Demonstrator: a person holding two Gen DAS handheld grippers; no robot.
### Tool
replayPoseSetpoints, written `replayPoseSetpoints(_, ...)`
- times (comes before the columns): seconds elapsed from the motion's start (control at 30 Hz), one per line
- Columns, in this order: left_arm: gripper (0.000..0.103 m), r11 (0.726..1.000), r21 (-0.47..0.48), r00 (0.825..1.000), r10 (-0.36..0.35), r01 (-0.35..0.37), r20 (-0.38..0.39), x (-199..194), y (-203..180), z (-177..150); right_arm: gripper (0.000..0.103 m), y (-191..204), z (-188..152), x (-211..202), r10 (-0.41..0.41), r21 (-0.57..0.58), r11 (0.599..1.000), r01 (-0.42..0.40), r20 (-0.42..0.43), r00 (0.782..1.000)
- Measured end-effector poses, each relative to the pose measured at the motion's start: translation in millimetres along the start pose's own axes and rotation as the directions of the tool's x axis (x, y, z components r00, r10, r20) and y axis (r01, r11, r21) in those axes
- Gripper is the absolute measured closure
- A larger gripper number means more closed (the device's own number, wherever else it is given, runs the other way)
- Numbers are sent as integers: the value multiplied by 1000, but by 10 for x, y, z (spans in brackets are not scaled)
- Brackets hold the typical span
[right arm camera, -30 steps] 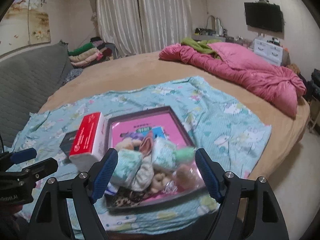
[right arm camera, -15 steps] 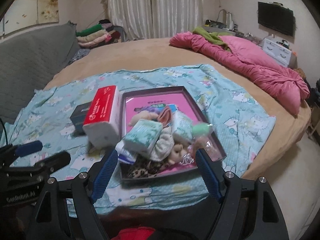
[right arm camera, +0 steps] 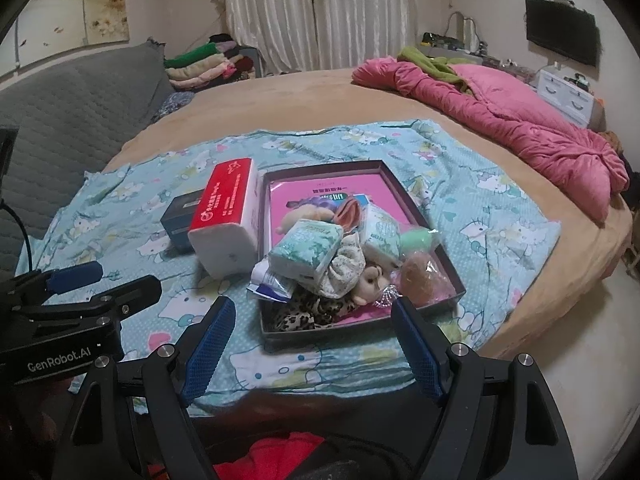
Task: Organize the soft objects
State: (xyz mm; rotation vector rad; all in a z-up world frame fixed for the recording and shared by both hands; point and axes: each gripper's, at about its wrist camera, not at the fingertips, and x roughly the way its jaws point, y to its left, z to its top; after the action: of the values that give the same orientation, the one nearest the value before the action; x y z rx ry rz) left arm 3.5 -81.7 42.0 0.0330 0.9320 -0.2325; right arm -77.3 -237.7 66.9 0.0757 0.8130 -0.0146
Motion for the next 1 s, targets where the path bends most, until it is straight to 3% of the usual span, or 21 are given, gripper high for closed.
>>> replayPoseSetpoints(1.0, 20, 1000, 7, 1000, 20, -20, -23, 68, -27, -46, 22, -55, -22, 72, -8, 19, 1000, 8, -17, 1000)
